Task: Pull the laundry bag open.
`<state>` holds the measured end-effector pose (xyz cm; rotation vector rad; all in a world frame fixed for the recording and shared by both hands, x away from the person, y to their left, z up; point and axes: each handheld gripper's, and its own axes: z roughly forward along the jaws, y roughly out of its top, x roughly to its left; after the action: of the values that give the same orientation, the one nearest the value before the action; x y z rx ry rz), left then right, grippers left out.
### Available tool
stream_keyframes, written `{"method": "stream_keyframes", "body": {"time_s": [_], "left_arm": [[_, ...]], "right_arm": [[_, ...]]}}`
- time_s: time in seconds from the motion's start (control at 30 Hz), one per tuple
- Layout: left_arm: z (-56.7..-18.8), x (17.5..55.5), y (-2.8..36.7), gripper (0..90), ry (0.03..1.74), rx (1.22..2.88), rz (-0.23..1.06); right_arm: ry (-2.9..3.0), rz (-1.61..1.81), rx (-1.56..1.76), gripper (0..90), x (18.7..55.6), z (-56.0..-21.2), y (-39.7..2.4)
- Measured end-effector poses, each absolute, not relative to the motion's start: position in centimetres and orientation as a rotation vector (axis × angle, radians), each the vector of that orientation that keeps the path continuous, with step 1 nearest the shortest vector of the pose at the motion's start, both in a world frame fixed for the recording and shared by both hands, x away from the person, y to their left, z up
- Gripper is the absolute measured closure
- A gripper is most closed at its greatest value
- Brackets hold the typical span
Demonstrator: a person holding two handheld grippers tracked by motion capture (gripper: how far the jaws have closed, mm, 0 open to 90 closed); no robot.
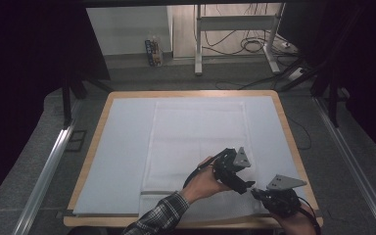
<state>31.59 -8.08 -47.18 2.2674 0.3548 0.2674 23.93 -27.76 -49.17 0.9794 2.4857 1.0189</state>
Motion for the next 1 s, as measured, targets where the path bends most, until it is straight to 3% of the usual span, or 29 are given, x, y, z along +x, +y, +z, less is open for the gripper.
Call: {"method": "stream_keyframes", "body": {"time_s": [0.53, 0.7, 0.73, 0.8, 1.0], "left_arm": [[-48.3, 31.9, -3.2, 24.7, 0.42, 2.231, 0.123], [-48.5, 31.7, -2.9, 33.8, 0.385, 2.237, 0.055], [-48.7, 31.6, -3.0, 41.2, 0.383, 2.236, 0.035], [-49.0, 31.5, -3.3, 46.6, 0.35, 2.269, 0.009], [-49.9, 31.5, -4.0, 57.8, 0.302, 2.315, -0.072]], "right_arm": [[2.476, 1.024, 0.976, 85.4, 23.9, -49.1, -27.8], [2.473, 1.025, 0.975, 85.4, 23.9, -49.1, -27.8], [2.469, 1.028, 0.972, 85.3, 23.9, -49.1, -27.8], [2.47, 1.025, 0.972, 85.2, 23.9, -49.1, -27.8], [2.472, 1.026, 0.961, 84.9, 23.9, -49.1, -27.8]]}}
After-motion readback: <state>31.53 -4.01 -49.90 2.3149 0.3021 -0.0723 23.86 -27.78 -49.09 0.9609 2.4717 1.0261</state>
